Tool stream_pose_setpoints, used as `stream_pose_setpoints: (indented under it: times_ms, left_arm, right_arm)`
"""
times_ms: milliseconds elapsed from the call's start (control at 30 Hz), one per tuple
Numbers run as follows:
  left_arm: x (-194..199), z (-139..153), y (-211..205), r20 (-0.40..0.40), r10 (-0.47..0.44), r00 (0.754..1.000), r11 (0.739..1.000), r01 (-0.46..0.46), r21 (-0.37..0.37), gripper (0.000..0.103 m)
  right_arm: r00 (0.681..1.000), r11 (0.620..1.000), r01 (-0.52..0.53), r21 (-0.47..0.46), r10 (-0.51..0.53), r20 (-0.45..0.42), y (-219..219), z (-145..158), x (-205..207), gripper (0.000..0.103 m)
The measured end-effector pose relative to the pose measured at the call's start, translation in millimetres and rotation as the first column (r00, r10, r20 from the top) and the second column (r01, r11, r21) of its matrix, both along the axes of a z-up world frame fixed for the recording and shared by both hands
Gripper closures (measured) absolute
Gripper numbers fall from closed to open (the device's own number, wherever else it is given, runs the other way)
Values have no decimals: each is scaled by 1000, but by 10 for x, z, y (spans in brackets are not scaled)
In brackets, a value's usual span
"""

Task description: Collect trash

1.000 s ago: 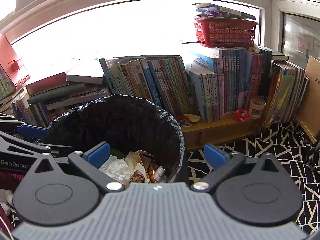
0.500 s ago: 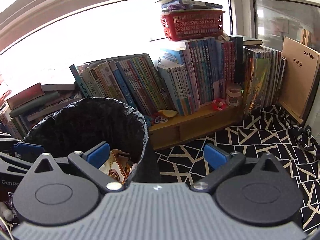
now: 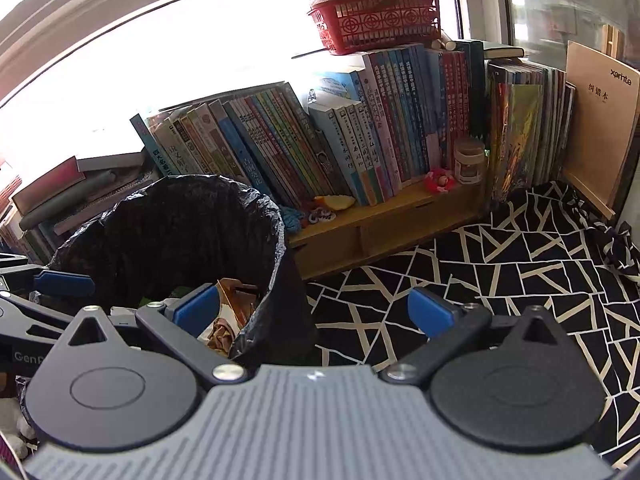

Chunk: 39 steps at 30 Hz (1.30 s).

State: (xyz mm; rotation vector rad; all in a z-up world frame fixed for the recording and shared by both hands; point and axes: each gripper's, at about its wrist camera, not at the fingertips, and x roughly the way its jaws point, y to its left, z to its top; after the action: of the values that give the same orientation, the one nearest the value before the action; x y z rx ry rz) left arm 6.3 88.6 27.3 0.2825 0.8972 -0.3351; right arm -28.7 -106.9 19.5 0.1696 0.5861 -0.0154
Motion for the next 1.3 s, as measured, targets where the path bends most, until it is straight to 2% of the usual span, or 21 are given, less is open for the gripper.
stream_pose_setpoints:
  times_ms: [200,500,567,667,1300]
  left_arm:
    - [55,-36,-31,-31,15,999,1000,-14,19,21]
    - [104,-87,-94,-64,33,997,999,-31,24,21]
    - [95,-90,-118,-62,30,998,999,-29,26,21]
    - [82,-81,-145,-52,32,998,999,-30,28,15]
    - [69,-67,-146,-32,61,998,998,-60,33,13]
  right_arm:
    - [1000,1000,-7,-9,7,13,12,16,-18,0]
    - [999,999,35,-9,-36,-23,-38,-37,23,0]
    - [999,999,39,-12,-39,-26,-42,-41,25,0]
    - [999,999,39,-16,-40,-24,-44,-40,24,0]
    - [1000,999,22,-24,-22,-10,-44,-31,1,0]
